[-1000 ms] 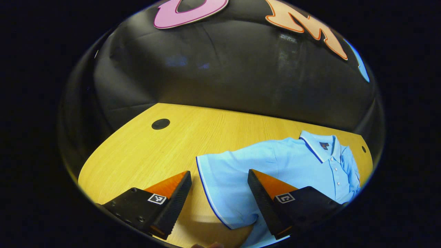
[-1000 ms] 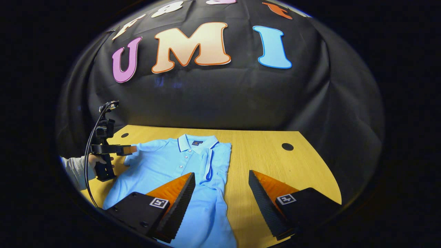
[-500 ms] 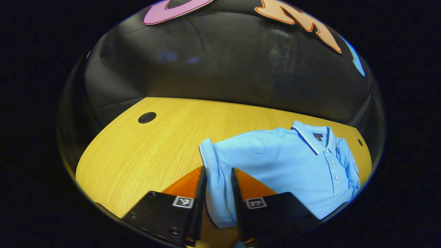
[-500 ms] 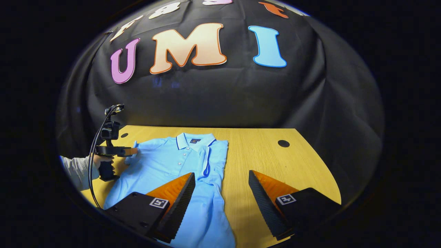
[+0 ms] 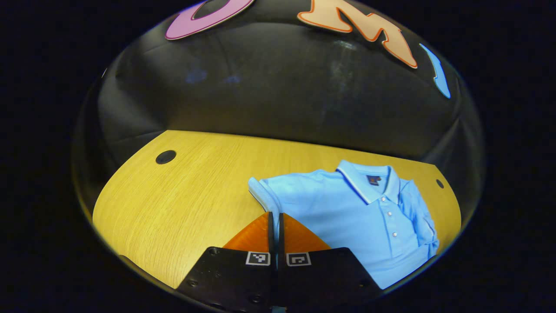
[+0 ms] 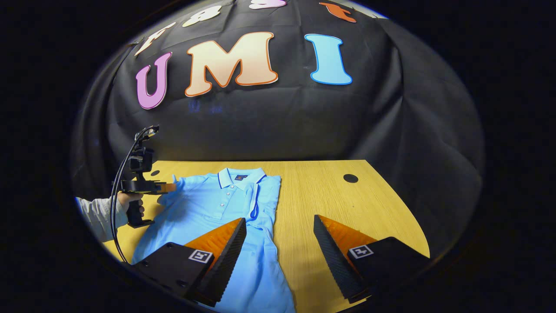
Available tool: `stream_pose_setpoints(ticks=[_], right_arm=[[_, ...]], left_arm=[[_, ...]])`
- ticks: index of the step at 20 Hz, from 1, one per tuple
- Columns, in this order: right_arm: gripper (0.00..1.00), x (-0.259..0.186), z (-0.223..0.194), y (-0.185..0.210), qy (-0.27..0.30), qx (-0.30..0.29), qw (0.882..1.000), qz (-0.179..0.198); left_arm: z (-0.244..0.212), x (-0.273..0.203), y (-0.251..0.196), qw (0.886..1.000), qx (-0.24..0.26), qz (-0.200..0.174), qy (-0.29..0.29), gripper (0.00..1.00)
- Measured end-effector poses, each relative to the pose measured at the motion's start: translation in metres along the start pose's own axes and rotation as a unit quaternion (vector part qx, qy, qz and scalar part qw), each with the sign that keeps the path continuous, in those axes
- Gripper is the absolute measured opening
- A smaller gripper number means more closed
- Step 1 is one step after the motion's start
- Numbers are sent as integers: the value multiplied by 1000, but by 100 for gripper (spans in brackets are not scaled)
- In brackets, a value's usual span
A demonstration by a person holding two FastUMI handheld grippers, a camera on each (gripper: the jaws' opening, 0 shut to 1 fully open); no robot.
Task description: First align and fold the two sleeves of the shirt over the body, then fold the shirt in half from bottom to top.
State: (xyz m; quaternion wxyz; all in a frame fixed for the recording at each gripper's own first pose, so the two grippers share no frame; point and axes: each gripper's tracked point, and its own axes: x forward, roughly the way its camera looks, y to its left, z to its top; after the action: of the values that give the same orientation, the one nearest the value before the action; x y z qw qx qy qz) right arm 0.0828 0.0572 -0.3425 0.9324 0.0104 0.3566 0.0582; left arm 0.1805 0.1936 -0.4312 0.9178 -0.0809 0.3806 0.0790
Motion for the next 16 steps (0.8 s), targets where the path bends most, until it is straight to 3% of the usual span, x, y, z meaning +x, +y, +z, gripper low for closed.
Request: stream_pose_setpoints(ticks=[3, 4, 6, 8, 9, 13, 14, 16], right_arm=[[93, -4, 0, 1, -7, 5, 1000, 3], [98, -4, -1, 1, -7, 9, 1000, 2], [93, -5, -6, 0, -6, 18, 1000, 0], [98, -5, -9, -2, -5, 24, 1000, -2], [93, -5, -9, -3, -6, 24, 1000, -4], [98, -1, -12, -6, -4, 28, 1000, -11], [93, 0, -10, -5, -7, 30, 999, -12], [98, 2, -5, -2, -16, 30, 999, -14]], left_arm=[[17, -5, -43, 999, 34, -37, -13, 0], [20, -5, -57, 998, 42, -48, -15, 0], [15, -4, -84, 996, 57, -69, -6, 0], [7, 1, -101, 994, 79, -73, 3, 0], [1, 4, -107, 993, 88, -75, 4, 0], [-21, 14, -126, 989, 118, -85, 24, 1], [-23, 8, -134, 988, 115, -101, 22, 5], [-17, -2, -137, 989, 99, -113, 3, 43]])
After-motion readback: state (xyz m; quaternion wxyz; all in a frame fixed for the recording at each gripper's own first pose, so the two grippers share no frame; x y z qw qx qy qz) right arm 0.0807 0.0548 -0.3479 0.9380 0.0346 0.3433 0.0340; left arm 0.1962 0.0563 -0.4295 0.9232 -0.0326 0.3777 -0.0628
